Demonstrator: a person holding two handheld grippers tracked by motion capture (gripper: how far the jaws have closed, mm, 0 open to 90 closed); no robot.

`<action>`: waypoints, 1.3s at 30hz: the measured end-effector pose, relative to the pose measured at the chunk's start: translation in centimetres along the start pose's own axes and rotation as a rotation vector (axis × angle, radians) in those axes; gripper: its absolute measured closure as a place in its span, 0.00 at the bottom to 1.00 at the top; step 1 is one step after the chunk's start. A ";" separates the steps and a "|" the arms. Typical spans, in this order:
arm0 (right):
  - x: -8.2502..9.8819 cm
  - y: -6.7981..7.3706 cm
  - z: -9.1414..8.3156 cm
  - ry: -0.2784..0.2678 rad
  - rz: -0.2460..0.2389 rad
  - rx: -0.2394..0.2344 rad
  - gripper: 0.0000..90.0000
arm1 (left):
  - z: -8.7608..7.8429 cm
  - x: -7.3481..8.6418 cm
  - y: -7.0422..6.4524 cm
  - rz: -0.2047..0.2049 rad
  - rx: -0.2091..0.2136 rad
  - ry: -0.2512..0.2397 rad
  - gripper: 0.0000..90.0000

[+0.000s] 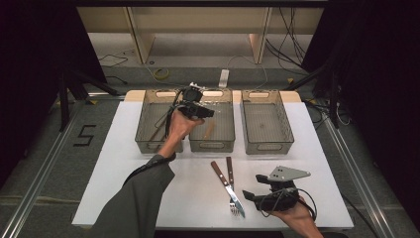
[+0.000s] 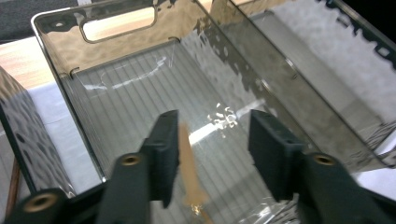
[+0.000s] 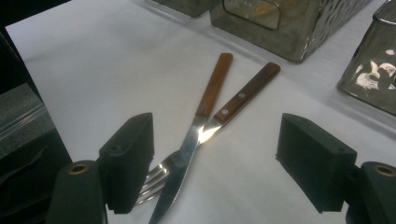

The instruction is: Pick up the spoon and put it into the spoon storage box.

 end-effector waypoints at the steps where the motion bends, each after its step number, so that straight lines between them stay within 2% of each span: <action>1: 0.0 0.0 0.0 -0.001 0.001 -0.002 0.31 | -0.2 0.0 0.1 -0.002 -0.006 0.000 0.49; 2: -0.1 0.1 0.0 -0.002 -0.002 -0.002 0.31 | -0.5 0.0 0.3 0.004 -0.006 0.004 0.45; 3: -0.1 0.1 0.0 -0.001 -0.005 -0.004 0.31 | -0.8 0.1 0.5 -0.006 0.003 0.004 0.43; 6: -0.2 0.2 0.2 -0.003 -0.010 -0.005 0.31 | -1.9 0.5 0.9 -0.032 0.052 -0.001 0.35; 7: -0.3 0.2 0.2 -0.003 -0.012 -0.007 0.31 | -2.4 0.5 1.0 -0.041 0.065 -0.019 0.34; 10: -0.5 0.1 0.3 -0.006 -0.005 -0.009 0.31 | -3.9 1.0 1.0 -0.030 0.087 -0.047 0.29; 13: -0.7 0.1 0.5 -0.009 -0.011 -0.013 0.32 | -5.3 2.1 1.0 -0.042 0.121 -0.066 0.26; 16: -1.0 0.1 0.9 -0.006 -0.009 -0.022 0.32 | -6.2 3.5 1.0 -0.018 0.129 -0.058 0.23; 19: -1.3 0.1 1.2 -0.010 -0.013 -0.024 0.32 | -7.0 4.9 1.1 -0.012 0.153 -0.067 0.23; 22: -1.5 0.0 1.4 -0.013 -0.013 -0.028 0.32 | -7.6 6.3 1.2 0.015 0.158 -0.065 0.22; 27: -1.9 -0.2 1.9 -0.017 -0.011 -0.034 0.34 | -8.5 8.4 1.5 0.020 0.178 -0.100 0.22; 29: -2.2 -0.3 2.2 -0.018 -0.009 -0.039 0.34 | -8.7 9.4 1.8 0.050 0.160 -0.104 0.22; 32: -2.5 -0.4 2.5 -0.017 -0.005 -0.048 0.35 | -9.2 10.5 2.1 0.054 0.160 -0.119 0.22; 34: -2.6 -0.4 2.7 -0.019 -0.005 -0.053 0.35 | -9.2 11.1 2.4 0.075 0.134 -0.122 0.22; 37: -2.8 -0.4 3.0 -0.020 -0.004 -0.058 0.36 | -9.3 11.8 2.6 0.060 0.142 -0.125 0.22; 39: -2.9 -0.4 3.1 -0.018 -0.004 -0.061 0.37 | -9.7 12.3 2.4 0.066 0.152 -0.123 0.21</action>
Point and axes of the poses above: each handheld gripper's, and its own axes: z roughly forward along the jaws, x roughly out of its underside, y roughly to its left, the point moved 6 cm from there along z, roughly forward along the jaws, and after that the axes turned 15 degrees about -z, right-handed, at the moved point
